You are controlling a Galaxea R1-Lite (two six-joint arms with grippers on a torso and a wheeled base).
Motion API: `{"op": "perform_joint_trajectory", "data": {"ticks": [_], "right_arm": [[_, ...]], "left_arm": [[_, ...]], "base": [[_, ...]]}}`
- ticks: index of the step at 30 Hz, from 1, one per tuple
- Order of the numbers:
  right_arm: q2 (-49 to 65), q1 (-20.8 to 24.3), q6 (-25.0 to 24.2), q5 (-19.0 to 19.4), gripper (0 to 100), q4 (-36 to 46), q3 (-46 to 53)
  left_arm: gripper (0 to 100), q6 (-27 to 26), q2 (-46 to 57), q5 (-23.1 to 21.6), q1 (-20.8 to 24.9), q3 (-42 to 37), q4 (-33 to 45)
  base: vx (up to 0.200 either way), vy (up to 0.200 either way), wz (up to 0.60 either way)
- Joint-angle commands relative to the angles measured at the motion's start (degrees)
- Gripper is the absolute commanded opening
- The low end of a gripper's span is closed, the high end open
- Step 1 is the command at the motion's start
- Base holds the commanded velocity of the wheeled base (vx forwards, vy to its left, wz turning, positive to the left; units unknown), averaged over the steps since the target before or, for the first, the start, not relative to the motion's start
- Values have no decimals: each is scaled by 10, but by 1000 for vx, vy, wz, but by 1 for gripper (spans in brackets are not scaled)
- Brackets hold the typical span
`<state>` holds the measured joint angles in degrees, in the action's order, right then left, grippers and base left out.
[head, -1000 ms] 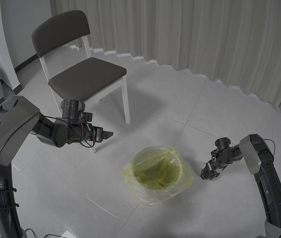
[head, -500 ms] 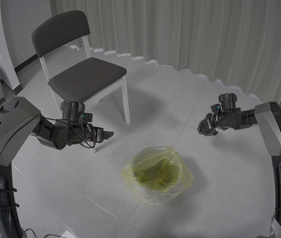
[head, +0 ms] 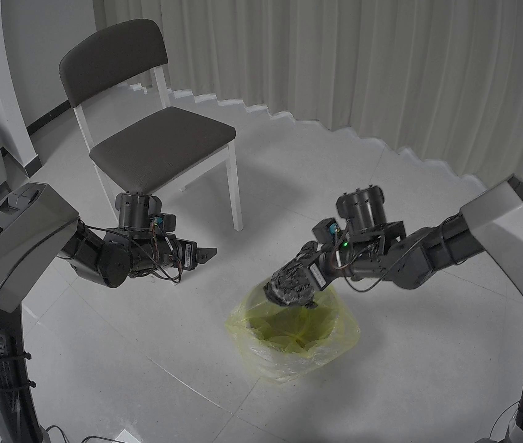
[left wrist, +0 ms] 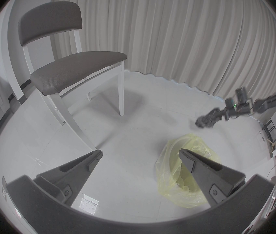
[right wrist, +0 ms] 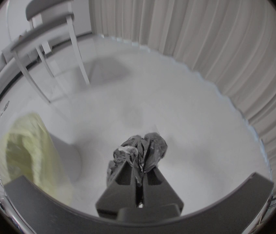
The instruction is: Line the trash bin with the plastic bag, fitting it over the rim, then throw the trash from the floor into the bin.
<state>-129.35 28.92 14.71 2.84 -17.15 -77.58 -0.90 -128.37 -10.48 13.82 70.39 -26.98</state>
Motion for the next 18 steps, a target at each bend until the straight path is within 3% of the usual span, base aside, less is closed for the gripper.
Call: {"op": "perform_joint_trajectory", "data": {"ticks": [1,14,15,18], "right_arm": [[-34,38,1,-2,0,-7,20],[-95,21,4,-4,0,-1,13],[-98,18,12,-4,100,1,14],[-107,14,21,-3,100,-5,6]], "left_arm": [[100,0,15,0,2,-18,-9],[100,0,28,-1,-2,-24,-9],[100,0,28,-1,-2,-24,-9],[100,10,28,-1,-3,-24,-10]], "base": [[0,0,0],[0,0,0],[0,0,0],[0,0,0]]}}
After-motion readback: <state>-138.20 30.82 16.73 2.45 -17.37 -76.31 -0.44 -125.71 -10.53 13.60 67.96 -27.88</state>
